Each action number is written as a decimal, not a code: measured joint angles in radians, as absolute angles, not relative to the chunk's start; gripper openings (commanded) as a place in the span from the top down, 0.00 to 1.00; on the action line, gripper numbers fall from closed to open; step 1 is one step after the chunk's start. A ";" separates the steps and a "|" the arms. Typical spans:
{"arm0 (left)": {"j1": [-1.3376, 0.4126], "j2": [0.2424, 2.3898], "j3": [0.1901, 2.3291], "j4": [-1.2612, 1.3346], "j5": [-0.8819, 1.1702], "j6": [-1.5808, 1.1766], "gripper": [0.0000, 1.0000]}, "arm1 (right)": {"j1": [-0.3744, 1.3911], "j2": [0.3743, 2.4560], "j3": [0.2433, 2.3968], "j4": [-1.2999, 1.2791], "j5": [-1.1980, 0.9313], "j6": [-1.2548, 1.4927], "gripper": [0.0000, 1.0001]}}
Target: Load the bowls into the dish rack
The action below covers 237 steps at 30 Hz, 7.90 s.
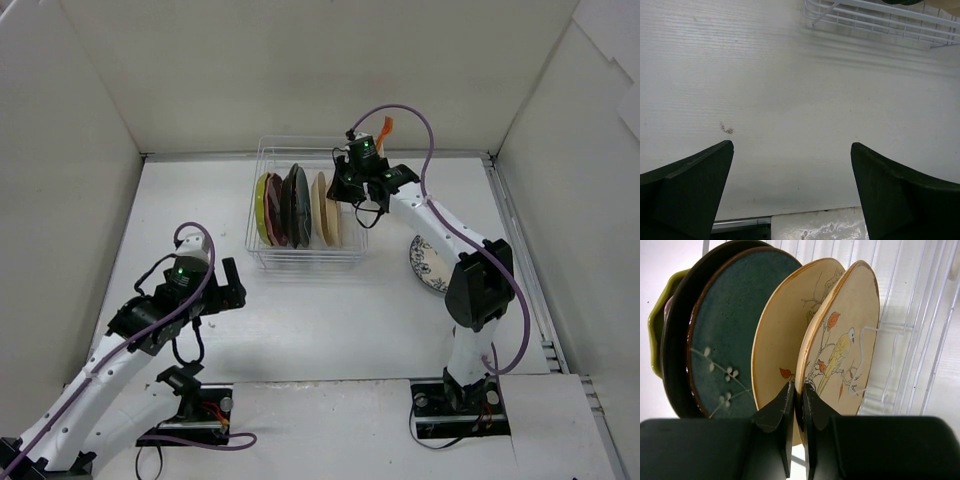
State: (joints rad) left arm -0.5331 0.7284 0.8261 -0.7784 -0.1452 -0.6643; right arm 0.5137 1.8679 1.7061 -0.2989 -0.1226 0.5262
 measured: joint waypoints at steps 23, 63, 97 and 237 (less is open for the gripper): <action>-0.503 0.780 0.823 -0.754 -0.109 -0.627 0.01 | 0.506 1.690 1.612 -0.246 -0.043 0.411 0.33; -0.332 0.757 0.828 -0.712 -0.018 -0.470 0.01 | 0.441 1.805 1.147 -0.579 0.483 0.157 0.33; -0.314 0.785 0.828 -0.703 0.036 -0.452 0.01 | 0.383 1.819 1.340 -0.639 0.498 0.091 1.00; -0.260 0.463 0.829 -0.729 -0.257 -0.370 0.00 | 0.320 0.580 0.842 -0.392 0.195 0.256 0.02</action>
State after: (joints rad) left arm -0.2596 0.4629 0.8288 -0.7292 -0.2565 -0.3698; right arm 0.3202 0.5804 0.8421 -0.3920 0.1947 0.2562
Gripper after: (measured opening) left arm 0.996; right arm 0.977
